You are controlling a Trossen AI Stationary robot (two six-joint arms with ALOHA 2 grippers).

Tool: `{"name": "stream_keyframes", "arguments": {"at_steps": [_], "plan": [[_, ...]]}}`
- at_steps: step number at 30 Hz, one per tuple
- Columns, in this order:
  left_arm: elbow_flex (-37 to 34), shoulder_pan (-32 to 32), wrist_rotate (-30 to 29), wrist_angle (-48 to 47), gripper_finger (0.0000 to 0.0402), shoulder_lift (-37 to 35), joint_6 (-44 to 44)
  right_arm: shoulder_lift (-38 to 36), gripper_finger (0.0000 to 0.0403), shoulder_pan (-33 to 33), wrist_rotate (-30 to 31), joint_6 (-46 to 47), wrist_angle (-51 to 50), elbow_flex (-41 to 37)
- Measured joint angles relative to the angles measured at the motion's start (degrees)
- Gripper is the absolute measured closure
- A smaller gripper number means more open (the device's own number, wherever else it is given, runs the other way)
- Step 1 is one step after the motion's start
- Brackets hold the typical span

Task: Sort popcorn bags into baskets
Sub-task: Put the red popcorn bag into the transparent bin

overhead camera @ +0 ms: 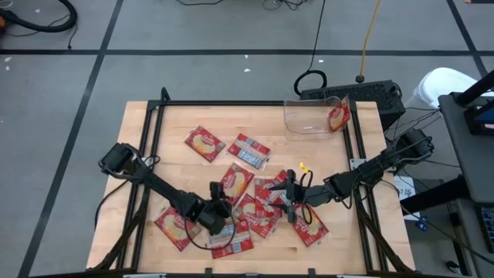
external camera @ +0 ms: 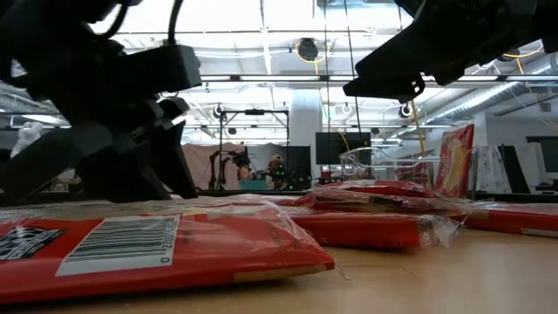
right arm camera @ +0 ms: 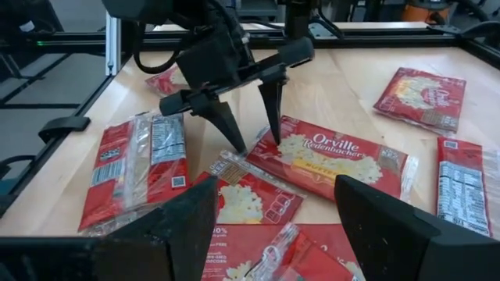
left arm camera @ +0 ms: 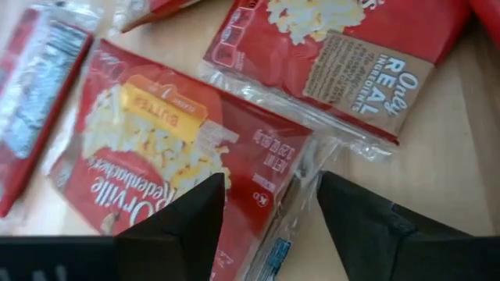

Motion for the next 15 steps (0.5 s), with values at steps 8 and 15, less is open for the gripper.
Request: {"name": "stream_keyframes", "arguments": {"at_steps": [8, 15], "plan": [[0.02, 1.38, 4.23, 1.19, 0.0337, 0.00, 7.25, 0.00, 0.0151, 1.13, 0.04, 1.40, 0.00, 0.00], [-0.48, 1.49, -2.18, -0.91, 0.0395, -3.58, 11.65, 0.00, 0.0151, 1.07, 0.47, 1.68, 0.86, -0.83]]}}
